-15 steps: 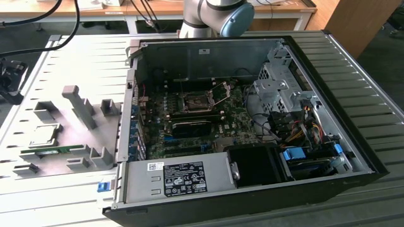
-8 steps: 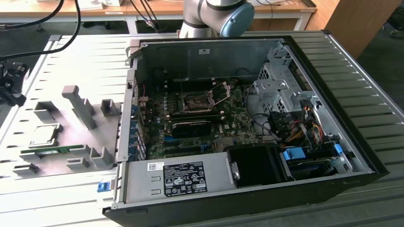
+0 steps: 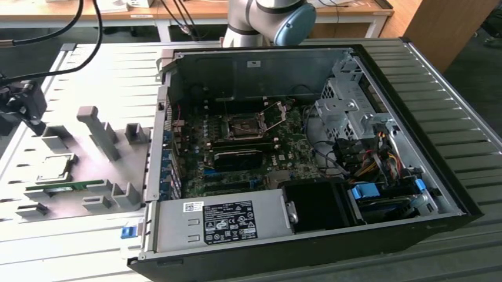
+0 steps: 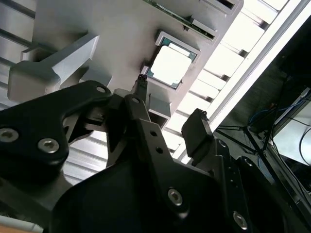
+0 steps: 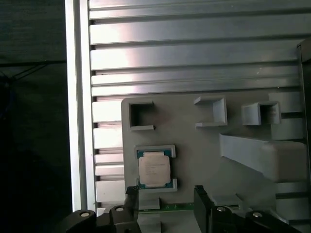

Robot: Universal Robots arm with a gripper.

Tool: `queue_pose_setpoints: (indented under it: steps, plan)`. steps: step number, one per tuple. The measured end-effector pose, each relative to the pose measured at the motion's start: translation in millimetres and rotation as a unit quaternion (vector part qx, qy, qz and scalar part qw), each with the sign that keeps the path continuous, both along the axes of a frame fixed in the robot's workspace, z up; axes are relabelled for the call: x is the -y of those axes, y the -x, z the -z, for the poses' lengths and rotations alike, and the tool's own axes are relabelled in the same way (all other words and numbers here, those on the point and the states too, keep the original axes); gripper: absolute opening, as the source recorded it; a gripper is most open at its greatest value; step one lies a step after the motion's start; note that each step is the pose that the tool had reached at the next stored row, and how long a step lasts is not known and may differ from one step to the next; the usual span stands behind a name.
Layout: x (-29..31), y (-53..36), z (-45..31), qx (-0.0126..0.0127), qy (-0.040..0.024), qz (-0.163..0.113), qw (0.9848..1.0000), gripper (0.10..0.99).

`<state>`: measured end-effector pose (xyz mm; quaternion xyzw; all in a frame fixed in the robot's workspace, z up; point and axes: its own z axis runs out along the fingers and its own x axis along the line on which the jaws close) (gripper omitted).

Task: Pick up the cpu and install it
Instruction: 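Pick up the cpu and move it towards the insertion slot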

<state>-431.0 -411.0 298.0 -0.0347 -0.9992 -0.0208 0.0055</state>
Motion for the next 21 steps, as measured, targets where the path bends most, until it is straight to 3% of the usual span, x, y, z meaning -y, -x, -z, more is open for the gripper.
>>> queue_pose_setpoints:
  steps: [3, 4, 5, 21]
  plan:
    - [0.8, 0.0, 4.9, -0.0019, 0.0000, -0.001, 1.0000, 0.639]
    - [1.0, 0.1, 6.5, -0.0025, 0.0000, -0.001, 1.0000, 0.639]
    - [1.1, 0.1, 8.0, -0.0030, 0.0000, -0.001, 1.0000, 0.706]
    - [1.4, 0.2, 19.8, -0.0047, 0.0000, -0.001, 1.0000, 0.706]
